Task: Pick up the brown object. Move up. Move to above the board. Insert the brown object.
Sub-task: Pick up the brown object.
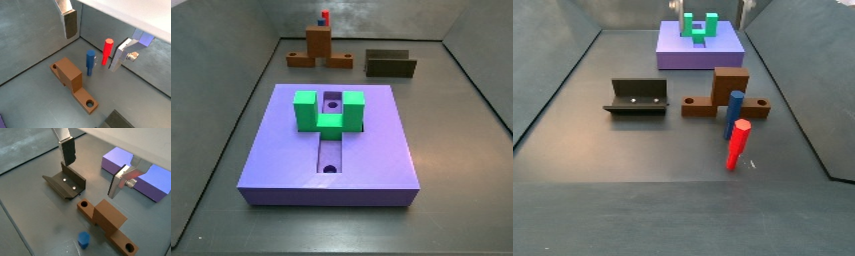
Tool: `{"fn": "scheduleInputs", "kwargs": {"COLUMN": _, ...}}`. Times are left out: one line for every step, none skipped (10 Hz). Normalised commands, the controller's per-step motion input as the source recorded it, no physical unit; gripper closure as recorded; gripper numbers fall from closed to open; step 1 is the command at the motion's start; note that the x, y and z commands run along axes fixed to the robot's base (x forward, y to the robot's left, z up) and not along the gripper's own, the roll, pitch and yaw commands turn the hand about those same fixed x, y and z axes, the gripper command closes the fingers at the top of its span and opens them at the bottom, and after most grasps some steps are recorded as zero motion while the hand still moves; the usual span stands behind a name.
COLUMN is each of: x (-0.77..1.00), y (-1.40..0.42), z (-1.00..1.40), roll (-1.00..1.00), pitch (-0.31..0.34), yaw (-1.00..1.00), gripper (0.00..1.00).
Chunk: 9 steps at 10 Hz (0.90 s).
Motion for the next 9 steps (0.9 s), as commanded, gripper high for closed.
{"fn": "scheduleInputs", "kwargs": {"x": -0.02, "y": 0.0, "z": -0.05, "roll": 0.0, "pitch": 0.0, "yaw": 0.0, "gripper": 0.0}}
{"fn": "scheduleInputs", "kwargs": {"x": -0.12, "y": -0.19, "z": -0.26, "roll": -0.18, "pitch": -0.084, "yaw": 0.0, "gripper": 0.0}}
{"fn": "scheduleInputs", "kwargs": {"x": -0.12, "y": -0.13, "z": -0.18, "roll": -0.13, "pitch": -0.06, "yaw": 0.0, "gripper": 0.0}}
{"fn": "scheduleInputs", "kwargs": {"x": -0.17, "y": -0.04, "z": -0.12, "roll": -0.14, "pitch": -0.066, "yaw": 0.0, "gripper": 0.0}}
{"fn": "scheduleInputs", "kwargs": {"x": -0.23, "y": -0.19, "z": -0.49, "roll": -0.19, "pitch": -0.114, "yaw": 0.0, "gripper": 0.0}}
{"fn": "scheduleInputs", "kwargs": {"x": -0.47, "y": -0.06, "z": -0.73, "roll": -0.14, "pitch": -0.094, "yaw": -0.07, "gripper": 0.0}}
{"fn": "scheduleInputs", "kwargs": {"x": -0.57, "y": 0.0, "z": -0.89, "roll": -0.08, "pitch": -0.09, "yaw": -0.09, "gripper": 0.0}}
{"fn": "scheduleInputs", "kwargs": {"x": -0.5, "y": 0.0, "z": -0.77, "roll": -0.1, "pitch": -0.103, "yaw": -0.08, "gripper": 0.0}}
{"fn": "scheduleInputs", "kwargs": {"x": -0.17, "y": 0.0, "z": -0.38, "roll": -0.15, "pitch": -0.094, "yaw": -0.02, "gripper": 0.0}}
